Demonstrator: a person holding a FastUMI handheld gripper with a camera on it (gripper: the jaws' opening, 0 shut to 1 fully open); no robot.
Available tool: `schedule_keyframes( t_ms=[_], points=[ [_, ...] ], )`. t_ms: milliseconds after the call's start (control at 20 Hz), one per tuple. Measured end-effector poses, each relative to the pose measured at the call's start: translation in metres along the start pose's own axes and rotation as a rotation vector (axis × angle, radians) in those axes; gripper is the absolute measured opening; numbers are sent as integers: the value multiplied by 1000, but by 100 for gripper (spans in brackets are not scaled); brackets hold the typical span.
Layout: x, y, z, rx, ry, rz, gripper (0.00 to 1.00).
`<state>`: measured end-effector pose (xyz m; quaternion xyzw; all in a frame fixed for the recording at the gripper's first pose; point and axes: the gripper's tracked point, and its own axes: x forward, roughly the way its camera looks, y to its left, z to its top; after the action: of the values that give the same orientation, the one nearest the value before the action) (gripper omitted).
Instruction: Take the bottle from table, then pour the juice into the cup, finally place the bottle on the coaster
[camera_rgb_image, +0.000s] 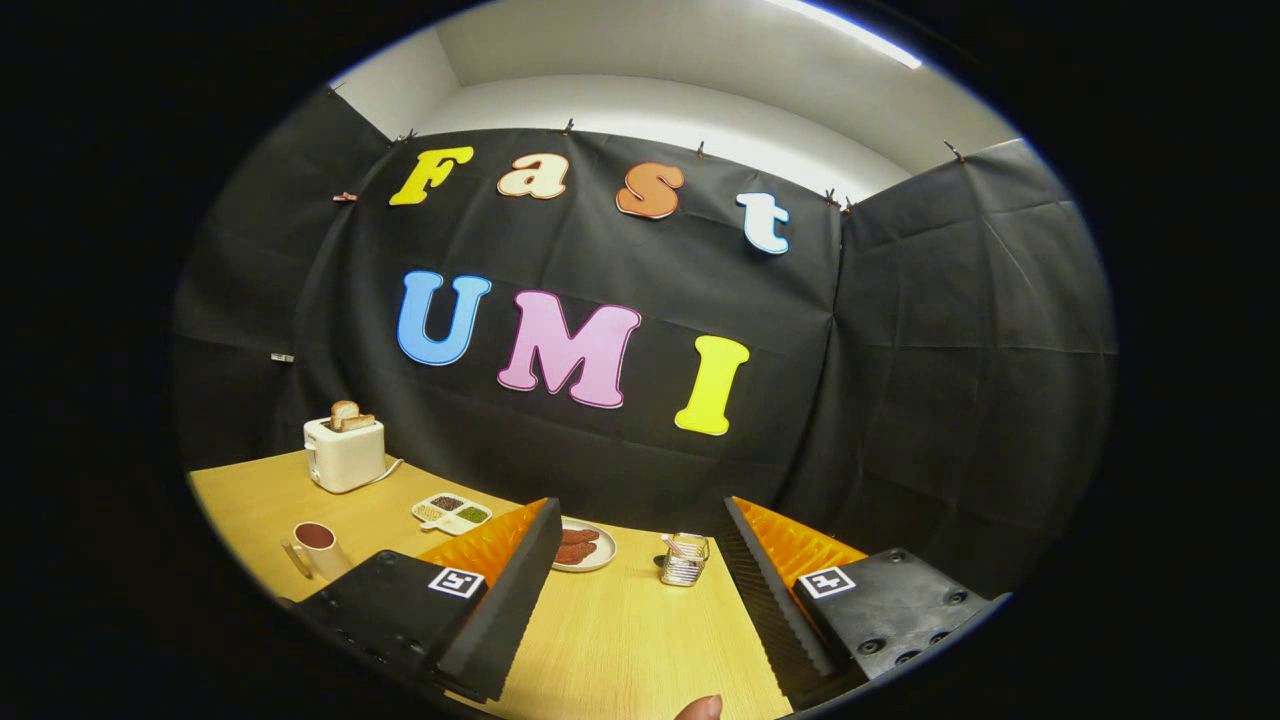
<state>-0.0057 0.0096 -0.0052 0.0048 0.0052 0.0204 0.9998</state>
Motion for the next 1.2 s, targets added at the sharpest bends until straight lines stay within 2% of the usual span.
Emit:
schedule_keyframes(
  t_ms=[350, 750, 950, 1200],
  points=[
    [-6, 21, 4, 33, -30, 55, 98],
    [-21, 98, -11, 127, -74, 225, 98],
    [-26, 143, -42, 141, -73, 289, 98],
    [-17, 180, -100, 164, -3, 278, 98]
  ],
)
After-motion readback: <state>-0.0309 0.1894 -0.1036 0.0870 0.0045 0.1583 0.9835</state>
